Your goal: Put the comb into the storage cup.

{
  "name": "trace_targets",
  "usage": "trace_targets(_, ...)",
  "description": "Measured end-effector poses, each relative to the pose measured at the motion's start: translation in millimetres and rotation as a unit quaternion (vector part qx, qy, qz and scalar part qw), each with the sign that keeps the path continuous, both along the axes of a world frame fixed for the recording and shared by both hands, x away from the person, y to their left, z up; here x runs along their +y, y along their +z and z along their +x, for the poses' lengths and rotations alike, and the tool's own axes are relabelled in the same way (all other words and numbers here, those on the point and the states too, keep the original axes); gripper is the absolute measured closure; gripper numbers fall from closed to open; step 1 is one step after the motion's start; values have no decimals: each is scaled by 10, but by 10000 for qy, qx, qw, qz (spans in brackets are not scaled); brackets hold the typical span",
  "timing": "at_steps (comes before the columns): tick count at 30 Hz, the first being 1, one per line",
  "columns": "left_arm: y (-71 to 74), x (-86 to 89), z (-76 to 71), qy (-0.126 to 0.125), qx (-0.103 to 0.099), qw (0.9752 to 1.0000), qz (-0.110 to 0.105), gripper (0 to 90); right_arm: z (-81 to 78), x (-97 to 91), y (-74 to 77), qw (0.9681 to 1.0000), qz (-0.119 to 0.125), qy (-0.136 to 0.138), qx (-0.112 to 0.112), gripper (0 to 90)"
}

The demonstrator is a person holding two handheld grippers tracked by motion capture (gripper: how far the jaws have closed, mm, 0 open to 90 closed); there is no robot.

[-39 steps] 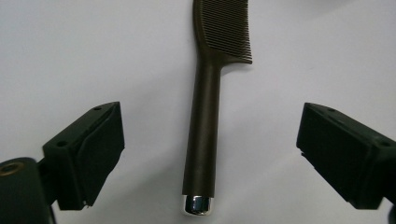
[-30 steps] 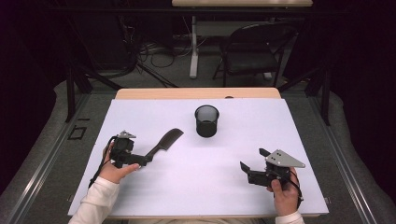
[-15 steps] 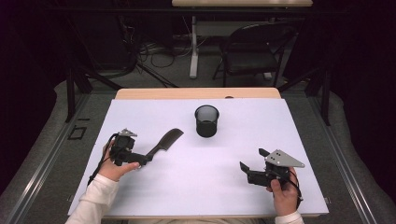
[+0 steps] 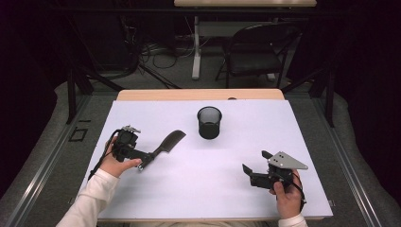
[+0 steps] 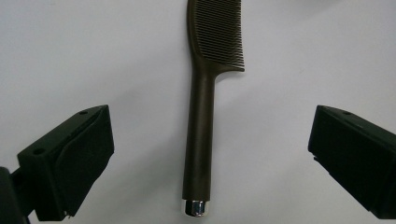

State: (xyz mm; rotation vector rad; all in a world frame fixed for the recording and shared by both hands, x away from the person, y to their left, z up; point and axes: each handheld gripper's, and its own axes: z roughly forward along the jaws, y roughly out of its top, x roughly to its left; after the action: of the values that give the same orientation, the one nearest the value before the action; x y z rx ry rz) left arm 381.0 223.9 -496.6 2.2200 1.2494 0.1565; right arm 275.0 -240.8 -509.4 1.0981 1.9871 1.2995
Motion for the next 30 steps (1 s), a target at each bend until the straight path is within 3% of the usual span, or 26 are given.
trace_targets(19, 10, -28, 126, -68, 298, 9993, 225, 4, 6, 9, -10, 10000, 9, 13, -26, 136)
trace_targets(30, -45, -66, 207, -120, 620, 9972, 398, 39, 6, 10, -12, 10000, -20, 48, 26, 136)
